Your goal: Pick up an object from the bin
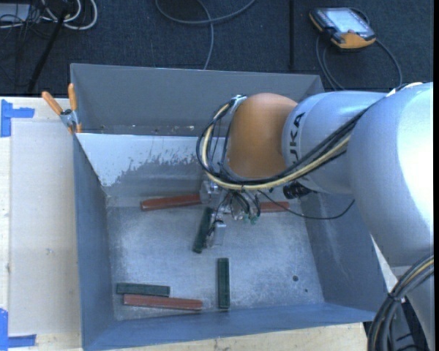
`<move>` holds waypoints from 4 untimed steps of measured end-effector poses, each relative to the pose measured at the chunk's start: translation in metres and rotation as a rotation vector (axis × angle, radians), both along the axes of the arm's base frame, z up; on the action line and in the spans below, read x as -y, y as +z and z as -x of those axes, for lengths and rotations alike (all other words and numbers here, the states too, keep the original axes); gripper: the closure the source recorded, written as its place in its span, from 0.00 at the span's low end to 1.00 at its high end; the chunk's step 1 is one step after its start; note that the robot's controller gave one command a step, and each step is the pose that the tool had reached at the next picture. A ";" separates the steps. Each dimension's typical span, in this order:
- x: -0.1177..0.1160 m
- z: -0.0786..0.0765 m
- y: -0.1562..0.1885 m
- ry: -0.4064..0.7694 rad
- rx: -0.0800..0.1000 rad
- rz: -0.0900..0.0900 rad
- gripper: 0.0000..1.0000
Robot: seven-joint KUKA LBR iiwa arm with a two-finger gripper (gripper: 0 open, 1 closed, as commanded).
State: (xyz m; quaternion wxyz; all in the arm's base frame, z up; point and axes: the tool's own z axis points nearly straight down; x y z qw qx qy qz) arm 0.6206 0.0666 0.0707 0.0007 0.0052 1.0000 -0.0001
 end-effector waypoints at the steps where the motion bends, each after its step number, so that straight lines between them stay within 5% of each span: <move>1: -0.026 0.002 0.001 0.207 0.002 0.001 0.00; 2: -0.014 0.005 0.001 0.410 0.002 -0.002 0.00; 3: -0.055 0.092 -0.002 0.606 -0.004 -0.001 1.00; 4: -0.055 0.091 -0.001 0.605 -0.004 -0.001 0.00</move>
Offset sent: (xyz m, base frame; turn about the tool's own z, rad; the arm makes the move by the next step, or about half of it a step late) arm -0.0077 -0.0090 0.0001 -0.4878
